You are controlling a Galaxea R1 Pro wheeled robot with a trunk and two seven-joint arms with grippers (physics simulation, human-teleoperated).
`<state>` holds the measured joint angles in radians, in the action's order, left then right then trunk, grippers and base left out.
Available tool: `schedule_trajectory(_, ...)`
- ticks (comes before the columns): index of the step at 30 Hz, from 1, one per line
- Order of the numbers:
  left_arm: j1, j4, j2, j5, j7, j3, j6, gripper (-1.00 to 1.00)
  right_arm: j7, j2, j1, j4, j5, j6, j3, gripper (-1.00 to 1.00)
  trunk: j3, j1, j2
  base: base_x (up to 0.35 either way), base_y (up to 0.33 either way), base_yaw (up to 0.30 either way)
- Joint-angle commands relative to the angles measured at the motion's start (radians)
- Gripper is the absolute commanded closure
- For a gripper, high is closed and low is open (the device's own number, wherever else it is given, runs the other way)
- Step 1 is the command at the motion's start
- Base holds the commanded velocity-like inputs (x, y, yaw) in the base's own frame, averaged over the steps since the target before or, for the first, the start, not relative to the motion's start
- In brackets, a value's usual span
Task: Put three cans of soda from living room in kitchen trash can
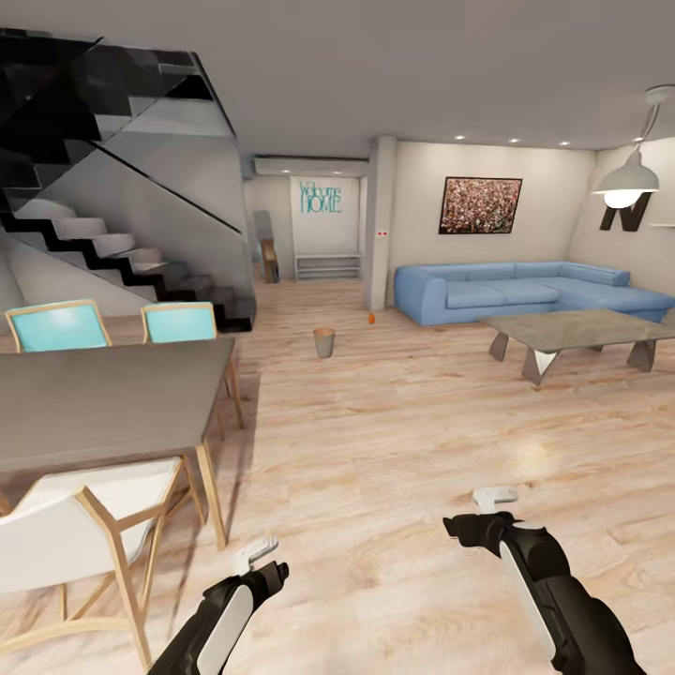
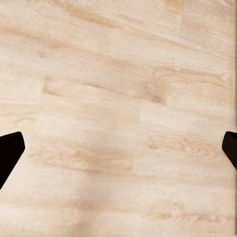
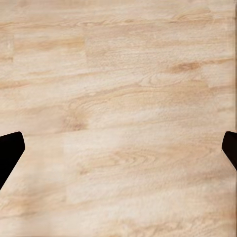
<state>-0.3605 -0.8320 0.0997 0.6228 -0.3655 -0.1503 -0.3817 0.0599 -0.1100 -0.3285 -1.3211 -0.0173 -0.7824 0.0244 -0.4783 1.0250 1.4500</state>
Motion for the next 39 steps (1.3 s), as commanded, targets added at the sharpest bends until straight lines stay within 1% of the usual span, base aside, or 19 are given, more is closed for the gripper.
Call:
schedule_trajectory(1,0.0,0.0,0.0,0.0,0.0,0.0,0.0,-1.0,-0.001,0.002,0.0,0.001,0.0,0.004,0.001,-1.0,0.0,0.0,0.0,0.284,-0.212,0.0)
schedule_trajectory(7,0.0,0.001,0.0,0.0,0.001,0.0,0.0,-1.0,-0.003,0.009,-0.001,0.003,-0.005,0.004,0.004,-1.0,0.0,0.0,0.0,0.284,-0.212,0.0)
schedule_trajectory(11,0.0,0.001,0.0,0.0,0.002,0.0,0.0,-1.0,-0.005,0.012,-0.002,0.021,-0.002,0.003,0.005,-1.0,0.0,0.0,0.0,0.284,-0.212,0.0)
schedule_trajectory(13,0.0,0.001,0.0,-0.001,-0.001,-0.001,0.0,-1.0,-0.008,0.014,-0.015,0.084,-0.001,0.002,0.003,-1.0,0.0,0.0,0.0,0.284,-0.212,0.0)
schedule_trajectory(15,0.0,0.001,0.0,-0.001,-0.001,-0.001,0.0,-1.0,-0.01,0.014,-0.032,0.126,0.0,-0.004,0.002,-1.0,0.0,0.0,0.0,0.284,-0.212,0.0)
schedule_trajectory(16,0.0,0.001,0.0,-0.001,0.0,-0.001,0.0,-1.0,-0.01,0.014,-0.067,0.178,0.0,-0.038,0.001,-1.0,0.0,0.0,0.0,0.284,-0.212,0.0)
schedule_trajectory(19,0.0,0.001,0.0,-0.001,-0.001,-0.001,0.0,-1.0,-0.008,0.014,-0.095,0.213,0.0,-0.079,0.003,-1.0,0.0,0.0,0.0,0.284,-0.212,0.0)
schedule_trajectory(25,0.0,0.001,0.0,-0.002,0.001,-0.003,-0.001,-1.0,-0.006,0.013,-0.105,0.221,0.0,-0.092,0.005,-1.0,0.0,0.0,0.0,0.284,-0.212,0.0)
schedule_trajectory(30,0.0,0.001,-0.003,-0.001,0.008,0.0,-0.04,-1.0,-0.005,0.013,-0.102,0.217,0.0,-0.093,0.007,-1.0,0.0,0.0,0.0,0.284,-0.212,0.0)
schedule_trajectory(34,-0.005,0.022,-0.006,0.0,0.05,0.004,-0.063,-1.0,-0.005,0.012,-0.1,0.213,0.0,-0.093,0.008,-1.0,0.0,0.0,0.0,0.284,-0.212,0.0)
schedule_trajectory(39,-0.011,0.053,-0.007,0.0,0.076,0.006,-0.07,-1.0,-0.003,0.009,-0.1,0.212,0.0,-0.092,0.008,-1.0,0.0,0.0,0.0,0.284,-0.212,0.0)
